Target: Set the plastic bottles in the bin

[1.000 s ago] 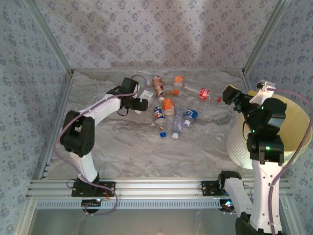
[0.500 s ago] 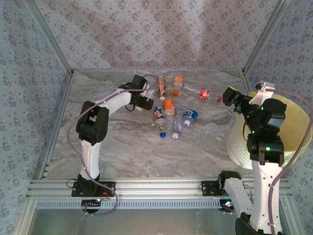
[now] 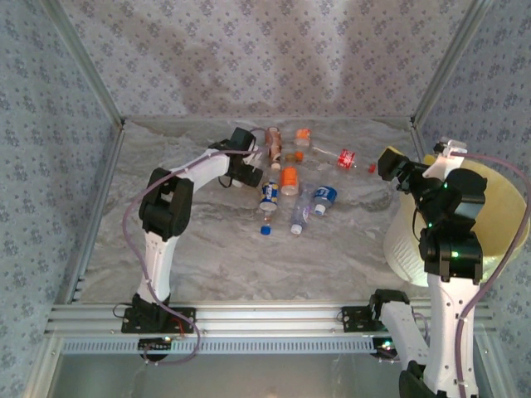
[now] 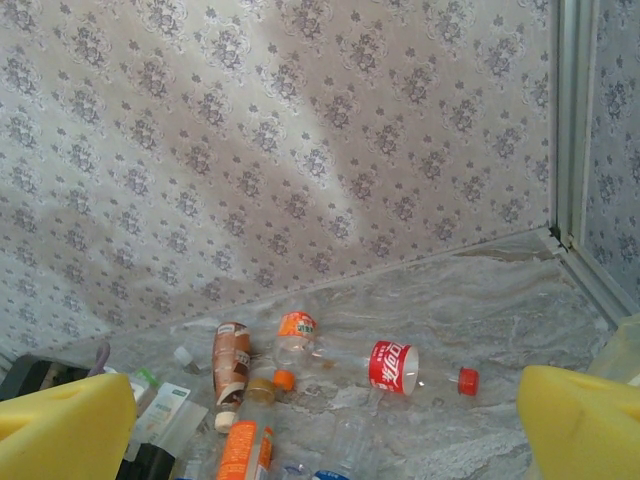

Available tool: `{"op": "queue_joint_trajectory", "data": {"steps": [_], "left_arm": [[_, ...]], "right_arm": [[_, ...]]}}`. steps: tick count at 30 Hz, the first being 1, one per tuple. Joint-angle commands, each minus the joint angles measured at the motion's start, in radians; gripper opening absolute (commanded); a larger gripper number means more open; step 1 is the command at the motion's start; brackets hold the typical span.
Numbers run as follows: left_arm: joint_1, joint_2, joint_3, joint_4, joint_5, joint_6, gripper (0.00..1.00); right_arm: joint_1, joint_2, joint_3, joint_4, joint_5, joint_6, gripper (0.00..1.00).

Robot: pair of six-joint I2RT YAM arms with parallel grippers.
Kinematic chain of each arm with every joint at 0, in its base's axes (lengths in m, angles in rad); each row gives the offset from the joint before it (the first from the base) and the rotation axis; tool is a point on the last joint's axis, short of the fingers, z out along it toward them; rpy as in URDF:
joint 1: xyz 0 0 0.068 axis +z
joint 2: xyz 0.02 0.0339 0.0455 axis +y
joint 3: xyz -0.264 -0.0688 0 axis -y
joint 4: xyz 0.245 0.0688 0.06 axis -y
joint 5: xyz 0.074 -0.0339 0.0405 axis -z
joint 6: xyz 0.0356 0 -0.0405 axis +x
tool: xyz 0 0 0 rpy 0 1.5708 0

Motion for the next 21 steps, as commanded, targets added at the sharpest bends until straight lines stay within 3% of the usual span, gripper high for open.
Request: {"op": "queue_joint_trajectory", "data": {"steps": [1, 4, 12, 17, 21], "left_arm": [[0.0, -0.003, 0.012, 0.004, -0.02, -0.009, 0.87], [0.0, -0.03, -0.016, 0.022, -0.016, -0.022, 0.79], [-0.001, -0.186, -0.16, 0.098, -0.003, -0.067, 0.77], [-0.005, -0.322, -0.284, 0.185, 0.052, -0.115, 0.74], [-0.02, -0.422, -0.366, 0.226, 0.024, -0.149, 0.73]], "right_arm": [[0.008, 0.003, 0.007, 0.014, -0.034, -0.006, 1.0], [0.007, 0.005, -0.005, 0.033, -0.075, 0.004, 1.0], [0.038, 0.032, -0.085, 0.179, -0.267, 0.105, 1.0], [0.122, 0.071, -0.121, 0.228, -0.228, 0.153, 1.0], [0.211, 0.119, -0.111, 0.219, -0.134, 0.208, 1.0]]}}
